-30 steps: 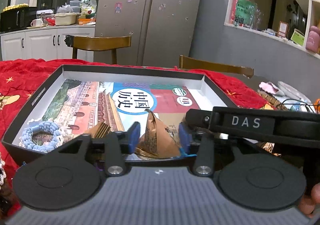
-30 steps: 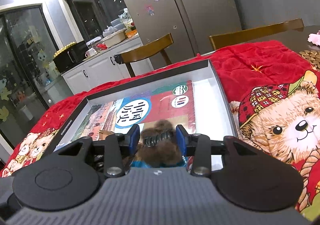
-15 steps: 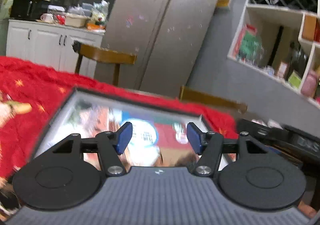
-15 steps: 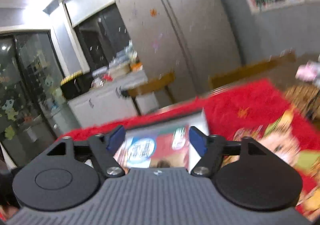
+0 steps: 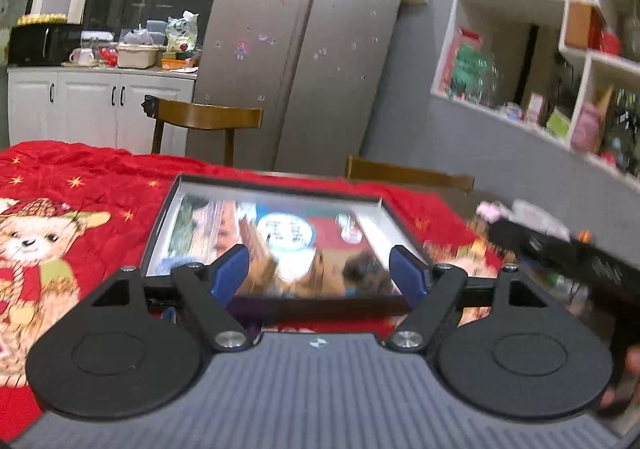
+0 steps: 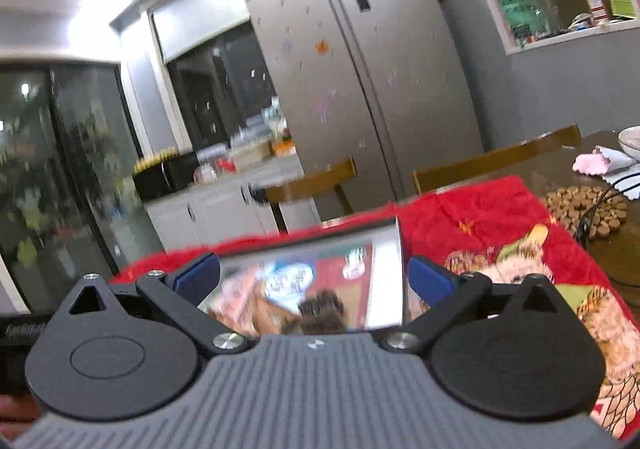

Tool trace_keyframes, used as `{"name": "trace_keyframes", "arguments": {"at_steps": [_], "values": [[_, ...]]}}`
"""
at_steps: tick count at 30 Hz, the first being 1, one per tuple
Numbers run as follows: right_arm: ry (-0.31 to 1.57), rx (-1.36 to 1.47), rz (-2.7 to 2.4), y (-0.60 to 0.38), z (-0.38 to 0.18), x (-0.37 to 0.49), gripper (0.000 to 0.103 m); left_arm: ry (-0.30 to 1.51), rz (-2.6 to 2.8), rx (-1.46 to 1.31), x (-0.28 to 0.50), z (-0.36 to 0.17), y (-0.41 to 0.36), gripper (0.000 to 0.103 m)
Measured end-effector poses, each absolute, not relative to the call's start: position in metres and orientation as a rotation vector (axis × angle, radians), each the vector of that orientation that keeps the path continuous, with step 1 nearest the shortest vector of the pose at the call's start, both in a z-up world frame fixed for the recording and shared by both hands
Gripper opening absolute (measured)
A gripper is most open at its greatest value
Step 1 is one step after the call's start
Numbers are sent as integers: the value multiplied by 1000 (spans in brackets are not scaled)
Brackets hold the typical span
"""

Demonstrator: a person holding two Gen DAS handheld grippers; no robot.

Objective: Organize objects
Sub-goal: 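Withdraw both grippers and move the right gripper toward the red candy bar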

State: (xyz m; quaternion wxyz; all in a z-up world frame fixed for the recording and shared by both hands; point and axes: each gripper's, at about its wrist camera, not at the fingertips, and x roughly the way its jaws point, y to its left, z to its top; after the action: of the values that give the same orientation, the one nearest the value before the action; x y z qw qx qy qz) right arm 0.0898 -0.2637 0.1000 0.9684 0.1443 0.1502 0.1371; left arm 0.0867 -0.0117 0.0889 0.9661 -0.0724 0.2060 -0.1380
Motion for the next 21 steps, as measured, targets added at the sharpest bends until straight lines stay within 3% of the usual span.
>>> {"name": "trace_keyframes", "arguments": {"at_steps": [8, 21], "values": [[378, 202, 348, -240, 76, 95, 103, 495, -271, -15, 74, 34, -30, 81], [552, 79, 358, -223, 39, 114, 103, 608, -199, -80, 105, 8, -14, 76]]}}
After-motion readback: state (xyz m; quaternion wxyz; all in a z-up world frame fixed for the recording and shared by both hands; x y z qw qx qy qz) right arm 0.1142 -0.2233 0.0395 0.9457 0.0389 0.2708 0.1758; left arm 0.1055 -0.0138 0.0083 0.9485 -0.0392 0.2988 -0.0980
